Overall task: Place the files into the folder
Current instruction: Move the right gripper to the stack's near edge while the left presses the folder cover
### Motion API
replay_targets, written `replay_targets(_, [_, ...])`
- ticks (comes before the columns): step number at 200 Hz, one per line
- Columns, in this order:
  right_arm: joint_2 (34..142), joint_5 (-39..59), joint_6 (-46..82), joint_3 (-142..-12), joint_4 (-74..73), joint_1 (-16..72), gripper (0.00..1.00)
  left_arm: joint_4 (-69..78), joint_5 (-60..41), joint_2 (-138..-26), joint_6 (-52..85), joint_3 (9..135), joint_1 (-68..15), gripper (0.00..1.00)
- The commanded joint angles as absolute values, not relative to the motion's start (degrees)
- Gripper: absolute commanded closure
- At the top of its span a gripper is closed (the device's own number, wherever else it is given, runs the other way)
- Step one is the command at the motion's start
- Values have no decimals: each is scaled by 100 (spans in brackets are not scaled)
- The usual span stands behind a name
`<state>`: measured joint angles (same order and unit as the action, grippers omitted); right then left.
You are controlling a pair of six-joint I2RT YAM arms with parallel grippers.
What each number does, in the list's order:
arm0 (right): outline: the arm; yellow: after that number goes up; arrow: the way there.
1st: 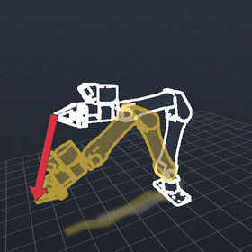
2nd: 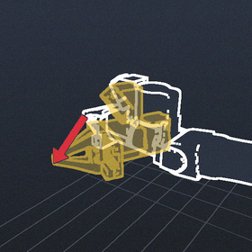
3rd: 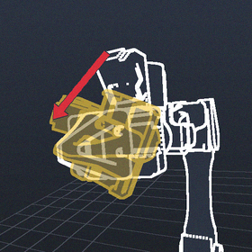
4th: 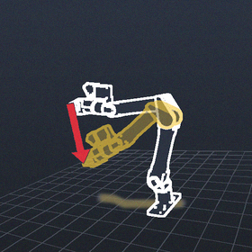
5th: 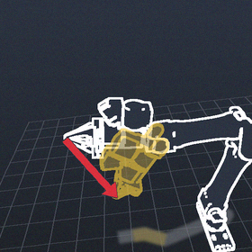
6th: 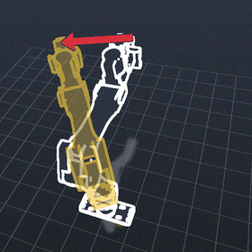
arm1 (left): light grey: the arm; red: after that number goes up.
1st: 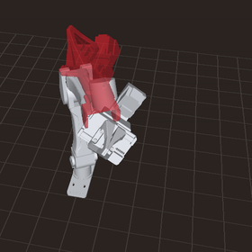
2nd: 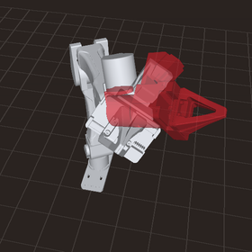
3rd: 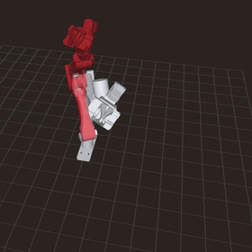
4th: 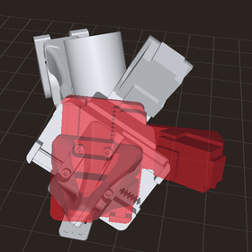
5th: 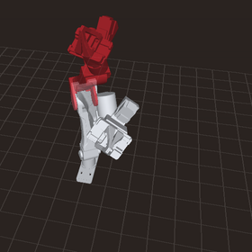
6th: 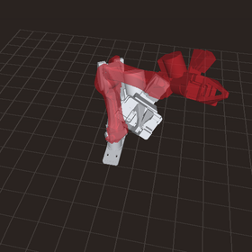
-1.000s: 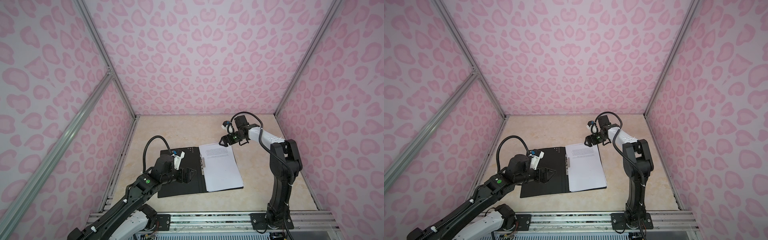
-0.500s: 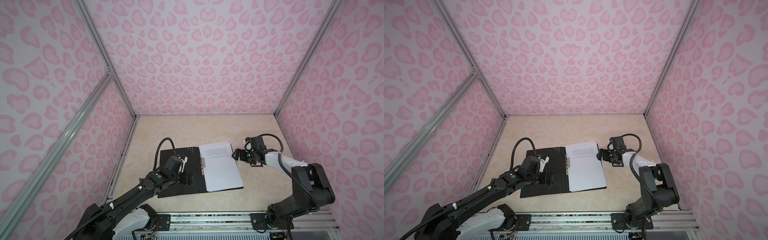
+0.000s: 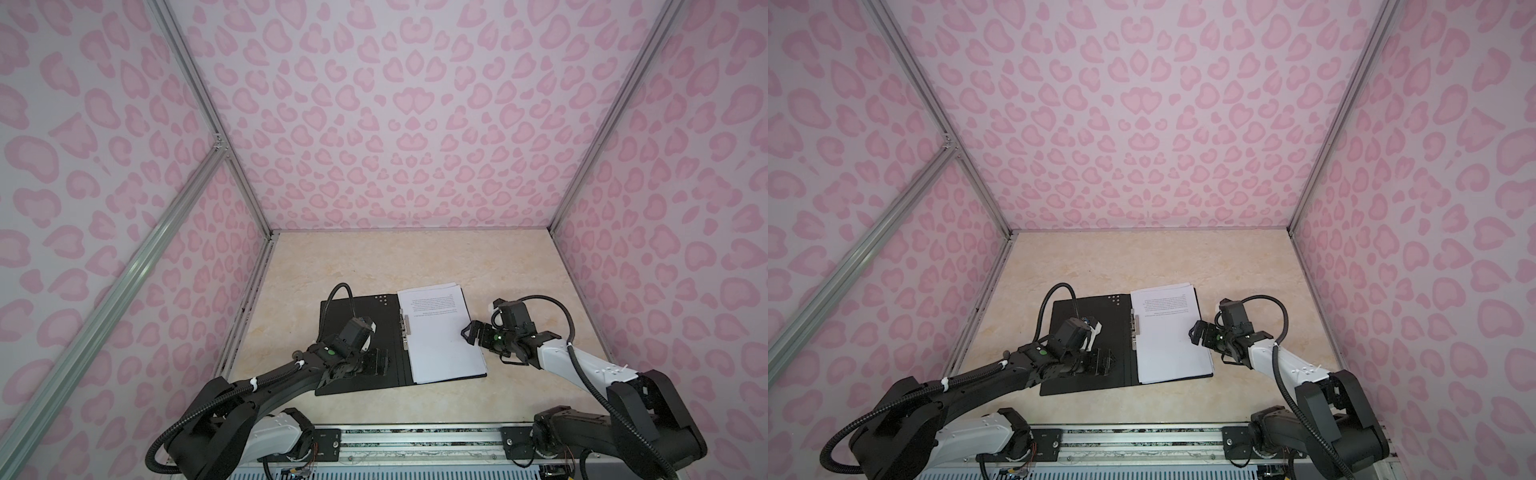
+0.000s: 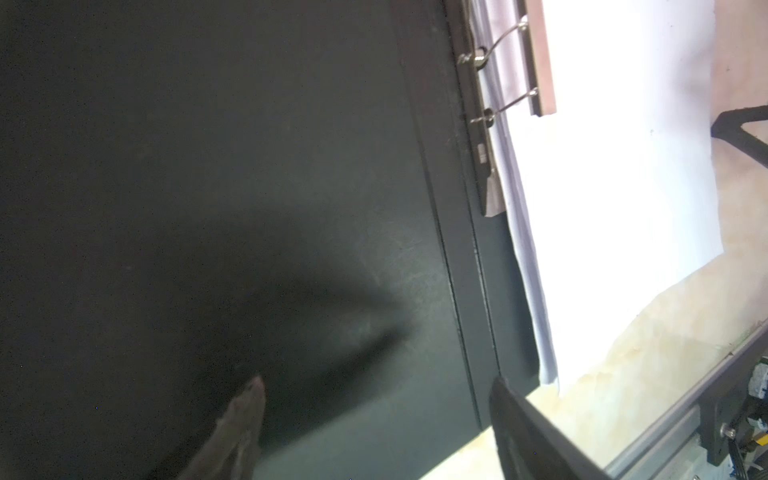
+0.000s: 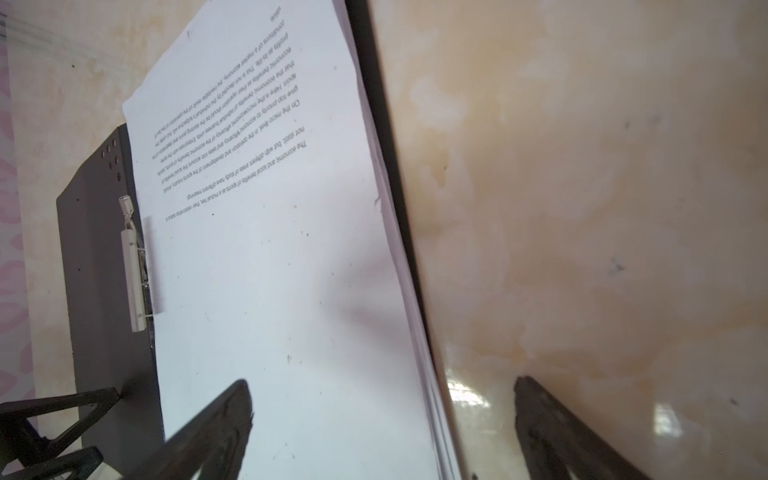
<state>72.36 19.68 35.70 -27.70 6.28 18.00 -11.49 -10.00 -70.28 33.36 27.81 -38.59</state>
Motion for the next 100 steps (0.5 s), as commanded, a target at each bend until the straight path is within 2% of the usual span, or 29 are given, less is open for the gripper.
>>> replay_targets(1, [7216,1907,3850,-2742,752,1952,1,-1134,-855,-7131,3454,2696,-3956,14])
replay_targets(100, [7102,1855,4183,-2866,897,2206,1,-981,-602,-7585,3783,2779,-4393,14])
